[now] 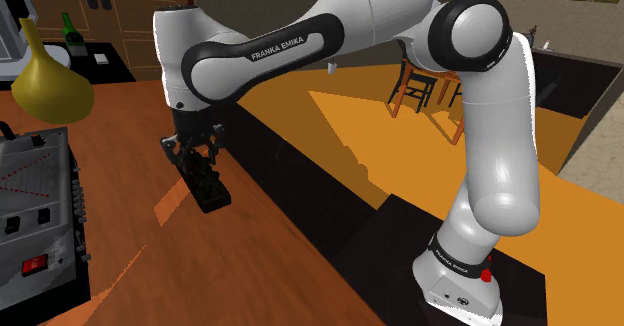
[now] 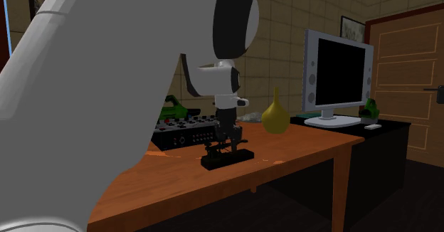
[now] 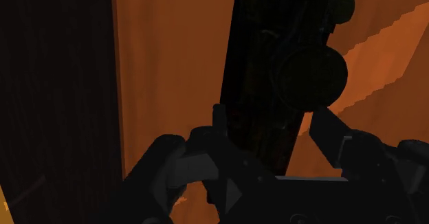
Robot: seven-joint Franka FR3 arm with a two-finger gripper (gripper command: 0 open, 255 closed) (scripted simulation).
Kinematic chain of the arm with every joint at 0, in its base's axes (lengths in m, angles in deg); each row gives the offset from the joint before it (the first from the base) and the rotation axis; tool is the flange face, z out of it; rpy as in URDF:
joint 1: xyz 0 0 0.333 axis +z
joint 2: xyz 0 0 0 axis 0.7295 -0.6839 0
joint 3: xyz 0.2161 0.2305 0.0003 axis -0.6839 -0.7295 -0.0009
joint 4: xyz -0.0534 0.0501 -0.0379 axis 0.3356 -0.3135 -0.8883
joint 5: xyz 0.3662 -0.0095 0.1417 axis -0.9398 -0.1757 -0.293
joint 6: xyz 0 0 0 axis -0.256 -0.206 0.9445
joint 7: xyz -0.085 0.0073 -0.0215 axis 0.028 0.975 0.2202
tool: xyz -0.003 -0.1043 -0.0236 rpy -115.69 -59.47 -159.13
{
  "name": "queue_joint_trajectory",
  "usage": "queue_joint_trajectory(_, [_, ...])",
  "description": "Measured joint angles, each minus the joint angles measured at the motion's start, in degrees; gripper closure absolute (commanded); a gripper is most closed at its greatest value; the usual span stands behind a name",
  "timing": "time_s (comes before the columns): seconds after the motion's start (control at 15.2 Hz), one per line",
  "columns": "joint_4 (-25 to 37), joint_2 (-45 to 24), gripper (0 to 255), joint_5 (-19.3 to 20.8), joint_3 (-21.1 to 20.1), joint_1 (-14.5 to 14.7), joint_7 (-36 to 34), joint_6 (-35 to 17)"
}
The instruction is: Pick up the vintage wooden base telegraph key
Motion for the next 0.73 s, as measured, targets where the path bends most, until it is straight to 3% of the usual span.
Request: queue_joint_trajectory(0.73, [0.5, 0.1, 255, -0.1, -0.1, 0.0, 0.1, 0.6])
